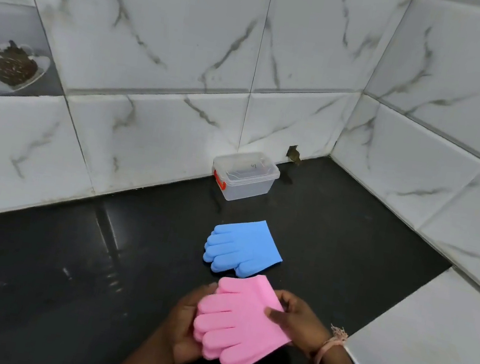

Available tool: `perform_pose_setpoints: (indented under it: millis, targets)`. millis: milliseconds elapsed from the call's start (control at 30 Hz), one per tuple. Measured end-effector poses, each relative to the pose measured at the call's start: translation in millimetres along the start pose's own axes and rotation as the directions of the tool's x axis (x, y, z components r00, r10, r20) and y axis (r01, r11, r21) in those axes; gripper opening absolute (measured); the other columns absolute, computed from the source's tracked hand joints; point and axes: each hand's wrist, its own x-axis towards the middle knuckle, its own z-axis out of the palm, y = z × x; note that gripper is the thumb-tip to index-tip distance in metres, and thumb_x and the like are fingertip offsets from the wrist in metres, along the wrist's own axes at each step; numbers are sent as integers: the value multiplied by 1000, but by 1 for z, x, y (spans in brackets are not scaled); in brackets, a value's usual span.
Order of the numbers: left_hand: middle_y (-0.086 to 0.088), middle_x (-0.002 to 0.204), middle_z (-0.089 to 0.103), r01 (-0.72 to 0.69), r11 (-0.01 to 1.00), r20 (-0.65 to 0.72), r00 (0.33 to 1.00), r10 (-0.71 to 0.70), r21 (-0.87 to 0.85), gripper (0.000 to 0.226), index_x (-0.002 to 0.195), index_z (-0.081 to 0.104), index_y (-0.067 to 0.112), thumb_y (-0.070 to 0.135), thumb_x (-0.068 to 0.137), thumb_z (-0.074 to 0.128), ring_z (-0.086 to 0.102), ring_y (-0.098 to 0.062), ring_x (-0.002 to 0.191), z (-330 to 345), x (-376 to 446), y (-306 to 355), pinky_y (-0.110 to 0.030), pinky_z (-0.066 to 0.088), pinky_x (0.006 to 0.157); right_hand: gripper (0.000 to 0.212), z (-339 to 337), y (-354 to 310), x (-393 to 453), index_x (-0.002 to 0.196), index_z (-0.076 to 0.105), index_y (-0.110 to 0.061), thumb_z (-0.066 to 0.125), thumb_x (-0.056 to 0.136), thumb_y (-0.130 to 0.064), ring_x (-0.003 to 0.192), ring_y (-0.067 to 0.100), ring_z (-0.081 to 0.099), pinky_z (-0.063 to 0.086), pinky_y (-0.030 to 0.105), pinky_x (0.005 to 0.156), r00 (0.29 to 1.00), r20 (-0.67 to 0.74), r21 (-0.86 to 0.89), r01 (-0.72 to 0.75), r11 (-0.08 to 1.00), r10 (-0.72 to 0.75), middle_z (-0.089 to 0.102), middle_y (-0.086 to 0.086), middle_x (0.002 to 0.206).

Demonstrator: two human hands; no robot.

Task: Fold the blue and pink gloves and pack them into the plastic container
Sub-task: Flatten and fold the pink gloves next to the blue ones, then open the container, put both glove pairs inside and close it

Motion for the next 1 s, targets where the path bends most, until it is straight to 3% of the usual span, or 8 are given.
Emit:
perform_pose_setpoints:
  millis: [67,167,267,400,533,733,867,1000]
  targets:
    - [-20,86,67,-45,987,-6,999,47,155,20,107,71,8,18,103,53,67,-32,82,10,14,-5,-44,52,79,16,-16,0,7,106,65,-14,66,89,-14,99,34,70,55,55,93,998,-49,-84,-48,995,44,74,12,106]
    - [-30,132,65,-113,927,11,993,117,358,45,132,65,9,-5,89,62,65,-44,115,12,42,-4,-65,47,106,14,-33,-3,21,99,65,-13,66,86,-15,97,33,71,56,53,91,991,-117,-155,-80,985,62,74,12,101]
    - [-18,122,74,-96,803,-160,959,232,588,50,128,66,16,-8,84,64,72,-38,109,27,55,-2,-60,57,97,17,-41,-2,34,99,64,-11,61,83,-9,95,29,70,57,46,88,984,-178,-275,-75,959,26,73,11,100]
    - [-7,103,78,-163,529,-155,849,505,833,36,107,73,11,-8,77,71,73,-23,97,44,64,2,-44,60,89,18,-48,0,56,98,62,-16,57,81,-15,84,15,63,52,28,71,990,-133,-458,-111,882,56,66,-1,94]
    - [-12,85,76,-228,533,-261,677,688,815,10,88,73,6,1,86,64,66,-22,69,61,69,27,-28,50,62,11,-55,-27,92,86,61,-18,55,77,-21,86,26,66,51,30,74,983,-163,-656,-49,753,-78,69,6,91]
    - [-3,76,66,-301,636,-323,663,675,710,23,85,69,15,5,97,52,54,-14,58,99,90,82,-22,40,51,8,-30,-126,158,81,57,-16,60,89,-17,71,22,54,47,37,68,965,-92,-118,236,964,-248,56,12,80]
    - [0,80,68,-393,760,-408,668,623,518,19,97,69,17,7,96,52,59,-12,61,117,95,102,-21,44,49,26,-2,-187,200,110,58,6,56,96,-16,60,25,58,54,31,54,999,-48,391,38,920,-21,58,20,81]
    - [-4,80,68,-515,815,-459,675,577,267,19,102,67,15,8,98,50,59,-16,63,123,96,112,-25,46,56,63,12,-213,234,138,40,4,60,95,-37,95,34,71,62,37,71,991,-42,502,-87,861,125,61,24,124]
